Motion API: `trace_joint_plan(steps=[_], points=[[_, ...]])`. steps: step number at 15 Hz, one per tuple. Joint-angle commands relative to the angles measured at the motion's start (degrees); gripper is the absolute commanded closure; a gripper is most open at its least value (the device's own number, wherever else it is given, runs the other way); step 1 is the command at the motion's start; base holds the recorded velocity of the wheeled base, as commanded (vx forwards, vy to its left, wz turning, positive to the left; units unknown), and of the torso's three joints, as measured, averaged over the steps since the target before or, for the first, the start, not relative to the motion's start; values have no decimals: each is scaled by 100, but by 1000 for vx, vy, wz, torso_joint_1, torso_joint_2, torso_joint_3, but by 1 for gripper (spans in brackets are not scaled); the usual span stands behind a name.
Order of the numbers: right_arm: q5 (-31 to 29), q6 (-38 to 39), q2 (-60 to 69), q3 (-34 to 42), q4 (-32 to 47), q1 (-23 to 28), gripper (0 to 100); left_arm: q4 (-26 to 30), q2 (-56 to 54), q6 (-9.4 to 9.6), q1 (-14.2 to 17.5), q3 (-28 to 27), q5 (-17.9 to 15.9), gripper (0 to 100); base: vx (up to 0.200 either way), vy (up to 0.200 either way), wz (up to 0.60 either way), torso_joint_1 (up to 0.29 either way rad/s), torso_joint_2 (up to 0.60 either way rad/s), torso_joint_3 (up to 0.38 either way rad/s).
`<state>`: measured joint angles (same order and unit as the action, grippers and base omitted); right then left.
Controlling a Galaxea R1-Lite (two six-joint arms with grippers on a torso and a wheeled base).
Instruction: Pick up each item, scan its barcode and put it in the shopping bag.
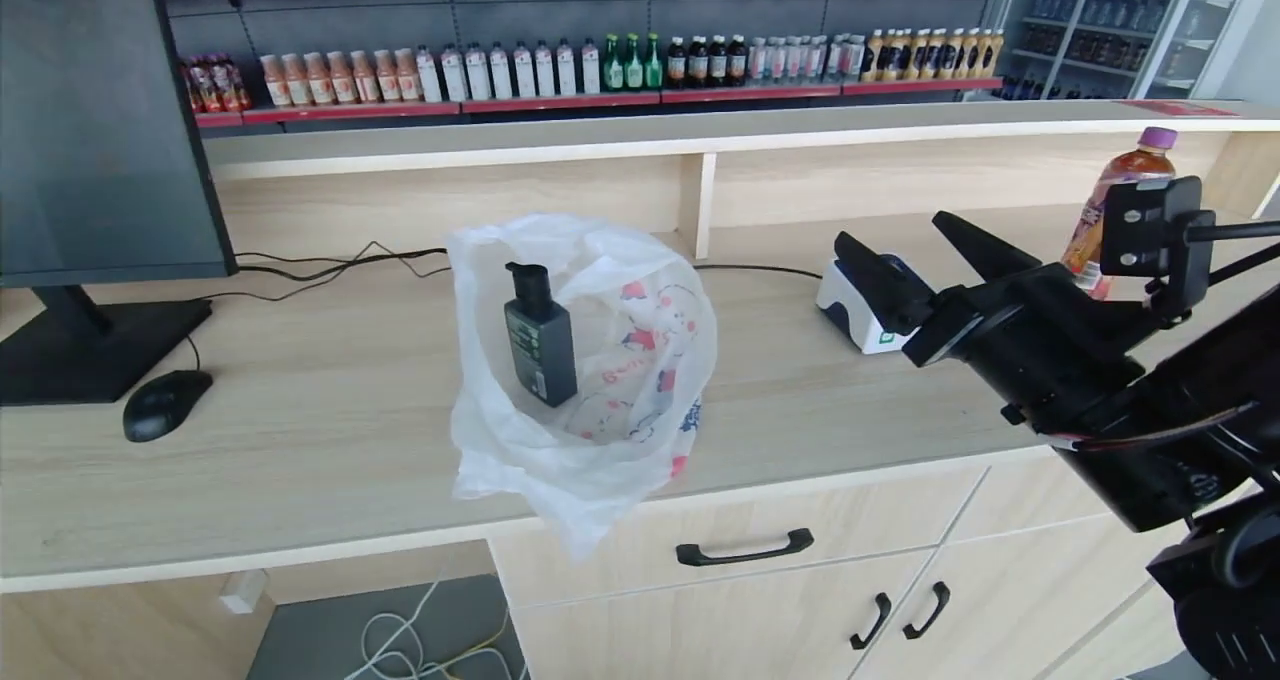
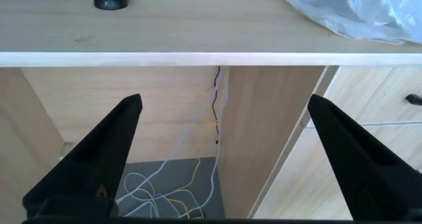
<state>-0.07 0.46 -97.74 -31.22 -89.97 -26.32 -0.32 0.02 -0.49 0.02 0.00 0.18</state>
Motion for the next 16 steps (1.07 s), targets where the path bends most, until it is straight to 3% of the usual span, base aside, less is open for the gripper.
trace_joint_plan(steps=[1,16], points=[[-10,-2,1,2,-3,4,0,-12,6,-13,6,0,-1,0,0,-200,-600,2,2,-2],[-10,-2,27,195,-3,-22,0,-12,6,-22,6,0,-1,0,0,-200,0,4,3,1]])
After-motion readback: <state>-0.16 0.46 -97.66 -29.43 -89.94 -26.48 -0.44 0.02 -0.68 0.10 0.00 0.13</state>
